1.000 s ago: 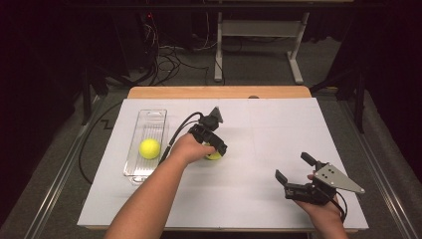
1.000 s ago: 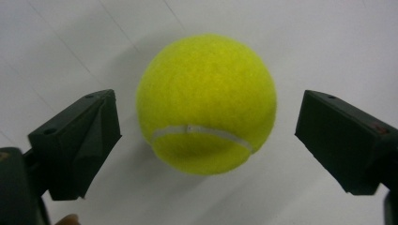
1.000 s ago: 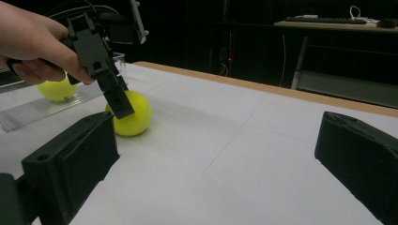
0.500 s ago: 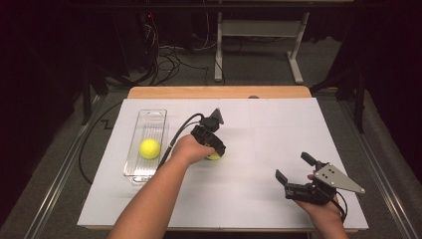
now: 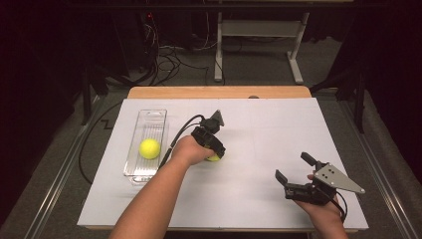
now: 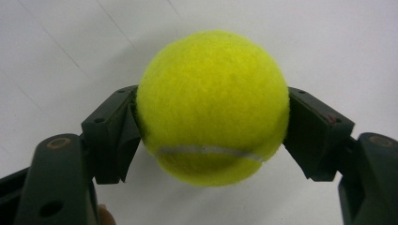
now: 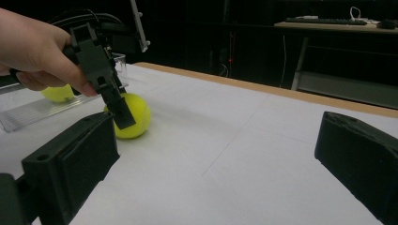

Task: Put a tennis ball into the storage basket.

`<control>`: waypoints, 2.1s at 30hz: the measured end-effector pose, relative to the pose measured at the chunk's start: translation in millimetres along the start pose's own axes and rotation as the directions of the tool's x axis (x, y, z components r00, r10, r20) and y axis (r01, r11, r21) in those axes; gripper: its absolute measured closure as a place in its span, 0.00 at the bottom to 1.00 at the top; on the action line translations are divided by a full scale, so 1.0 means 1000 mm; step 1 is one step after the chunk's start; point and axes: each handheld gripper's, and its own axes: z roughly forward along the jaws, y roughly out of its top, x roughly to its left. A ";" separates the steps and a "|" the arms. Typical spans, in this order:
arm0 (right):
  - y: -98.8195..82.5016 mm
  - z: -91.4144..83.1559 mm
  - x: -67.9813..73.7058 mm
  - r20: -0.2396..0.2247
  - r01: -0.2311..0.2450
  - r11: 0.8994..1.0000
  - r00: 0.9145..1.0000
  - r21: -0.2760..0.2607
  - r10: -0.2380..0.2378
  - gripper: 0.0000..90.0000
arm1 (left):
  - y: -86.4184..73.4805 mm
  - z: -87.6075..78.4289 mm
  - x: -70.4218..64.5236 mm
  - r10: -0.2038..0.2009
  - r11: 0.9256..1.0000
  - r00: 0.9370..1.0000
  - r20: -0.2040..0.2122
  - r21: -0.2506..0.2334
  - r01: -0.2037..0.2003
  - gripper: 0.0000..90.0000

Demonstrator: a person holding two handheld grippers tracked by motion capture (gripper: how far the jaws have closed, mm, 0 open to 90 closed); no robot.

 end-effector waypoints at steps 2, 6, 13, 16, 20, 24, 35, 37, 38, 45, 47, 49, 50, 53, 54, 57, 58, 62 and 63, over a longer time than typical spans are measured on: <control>0.000 0.000 0.000 0.000 0.001 1.000 1.000 -0.001 -0.001 0.00 | 0.000 0.000 -0.001 0.006 1.000 1.000 -0.005 0.001 -0.006 0.30; 0.000 0.000 0.000 0.001 -0.001 1.000 1.000 -0.002 0.001 0.00 | 0.000 0.000 -0.002 0.006 1.000 1.000 -0.009 0.000 -0.006 0.30; 0.000 0.000 -0.001 0.003 -0.003 1.000 1.000 -0.002 0.003 0.00 | -0.002 -0.002 -0.002 0.009 1.000 1.000 -0.017 0.008 -0.009 0.30; 0.000 0.000 -0.001 0.002 0.000 1.000 1.000 -0.001 0.000 0.00 | -0.003 -0.006 -0.002 0.008 1.000 1.000 -0.012 -0.001 -0.009 0.30; 0.000 0.000 -0.001 0.003 -0.001 1.000 1.000 0.001 0.001 0.00 | -0.005 -0.010 -0.003 0.013 1.000 1.000 -0.003 0.001 -0.013 0.30; 0.000 0.000 -0.001 0.004 -0.001 1.000 1.000 0.000 0.001 0.00 | -0.010 -0.017 -0.007 0.028 1.000 1.000 -0.001 -0.006 -0.028 0.30; 0.001 -0.001 0.002 0.002 0.004 1.000 1.000 -0.003 -0.004 0.00 | -0.024 -0.030 -0.011 0.044 0.999 0.999 0.008 -0.004 -0.043 0.30; 0.001 0.000 0.002 0.001 0.004 1.000 1.000 -0.003 -0.004 0.00 | -0.026 -0.031 -0.012 0.041 0.999 0.999 0.010 -0.004 -0.041 0.30; 0.001 0.000 0.002 0.001 0.004 1.000 1.000 -0.003 -0.004 0.00 | -0.027 -0.032 -0.012 0.041 0.999 0.999 0.012 -0.004 -0.041 0.30; 0.001 -0.001 0.002 0.002 0.005 1.000 1.000 -0.002 -0.005 0.00 | -0.037 -0.040 -0.015 0.028 1.000 0.999 0.028 -0.002 -0.028 0.30; 0.001 -0.001 0.002 0.003 0.005 1.000 1.000 -0.001 -0.005 0.00 | -0.038 -0.040 -0.015 0.025 1.000 0.999 0.032 0.002 -0.025 0.30; 0.000 -0.001 0.003 0.002 0.005 1.000 1.000 0.000 -0.005 0.00 | -0.042 -0.041 -0.016 0.035 0.999 0.999 0.025 0.012 -0.035 0.30; 0.000 0.000 0.002 0.002 0.007 1.000 1.000 -0.001 -0.007 0.00 | -0.043 -0.042 -0.016 0.034 0.999 0.999 0.027 0.011 -0.035 0.30; 0.000 0.000 0.003 0.002 0.005 1.000 1.000 0.003 -0.005 0.00 | -0.045 -0.043 -0.017 0.037 0.999 0.999 0.026 0.013 -0.037 0.30; 0.000 0.000 0.003 0.002 0.005 1.000 1.000 0.003 -0.005 0.00 | -0.046 -0.044 -0.017 0.039 0.999 0.999 0.027 0.013 -0.040 0.30; 0.000 0.000 0.003 0.002 0.007 1.000 1.000 0.003 -0.007 0.00 | -0.049 -0.046 -0.018 0.044 0.999 0.999 0.031 0.009 -0.044 0.30; 0.000 0.000 0.004 0.002 0.008 1.000 1.000 0.003 -0.008 0.00 | -0.050 -0.046 -0.018 0.040 0.999 0.999 0.034 0.002 -0.040 0.30; 0.000 0.001 0.003 0.000 0.005 1.000 1.000 0.007 -0.005 0.00 | -0.053 -0.045 -0.018 0.038 0.999 0.998 0.042 -0.003 -0.038 0.30; 0.000 0.001 0.003 0.000 0.005 1.000 1.000 0.007 -0.005 0.00 | -0.054 -0.044 -0.018 0.039 0.999 0.998 0.044 -0.001 -0.039 0.30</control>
